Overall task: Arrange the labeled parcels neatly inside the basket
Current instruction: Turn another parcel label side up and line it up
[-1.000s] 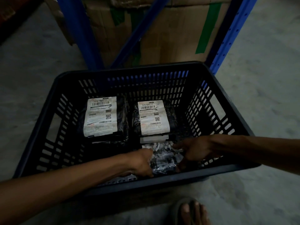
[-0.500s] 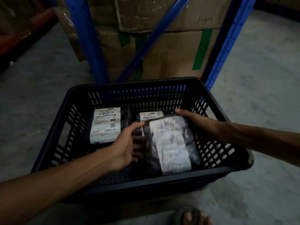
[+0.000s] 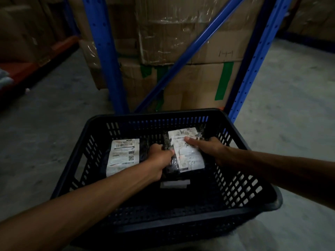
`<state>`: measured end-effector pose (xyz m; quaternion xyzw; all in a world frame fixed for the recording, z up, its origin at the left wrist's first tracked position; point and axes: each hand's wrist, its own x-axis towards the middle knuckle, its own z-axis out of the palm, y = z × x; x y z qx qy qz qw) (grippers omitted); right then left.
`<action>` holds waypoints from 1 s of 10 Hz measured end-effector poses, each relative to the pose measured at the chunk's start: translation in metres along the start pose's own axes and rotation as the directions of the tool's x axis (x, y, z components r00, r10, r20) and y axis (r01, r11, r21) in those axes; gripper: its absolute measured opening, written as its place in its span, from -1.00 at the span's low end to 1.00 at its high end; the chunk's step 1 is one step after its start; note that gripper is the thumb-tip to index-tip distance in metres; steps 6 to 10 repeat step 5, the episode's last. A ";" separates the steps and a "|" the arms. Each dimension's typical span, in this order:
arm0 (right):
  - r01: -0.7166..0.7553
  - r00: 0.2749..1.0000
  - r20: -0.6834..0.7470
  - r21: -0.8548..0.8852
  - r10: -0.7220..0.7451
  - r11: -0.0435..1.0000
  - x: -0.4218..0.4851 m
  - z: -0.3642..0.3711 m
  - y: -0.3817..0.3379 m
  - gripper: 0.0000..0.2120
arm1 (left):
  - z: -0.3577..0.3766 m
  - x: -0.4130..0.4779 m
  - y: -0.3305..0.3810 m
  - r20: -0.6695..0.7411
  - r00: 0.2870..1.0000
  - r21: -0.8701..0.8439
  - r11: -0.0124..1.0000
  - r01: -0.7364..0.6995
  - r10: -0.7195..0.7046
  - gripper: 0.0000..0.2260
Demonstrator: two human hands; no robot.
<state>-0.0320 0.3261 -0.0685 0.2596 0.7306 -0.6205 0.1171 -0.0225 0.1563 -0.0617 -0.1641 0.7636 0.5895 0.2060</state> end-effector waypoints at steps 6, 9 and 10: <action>0.125 0.988 -0.043 -0.369 -0.151 0.921 0.041 0.028 0.023 -0.43 | 0.001 0.045 -0.014 -0.039 0.999 0.286 0.958 -0.003 0.015 -0.50; 0.125 0.988 -0.043 -0.369 -0.151 0.921 0.041 0.028 0.023 -0.43 | 0.001 0.045 -0.014 -0.039 0.999 0.286 0.958 -0.003 0.015 -0.50; 0.125 0.988 -0.043 -0.369 -0.151 0.921 0.041 0.028 0.023 -0.43 | 0.001 0.045 -0.014 -0.039 0.999 0.286 0.958 -0.003 0.015 -0.50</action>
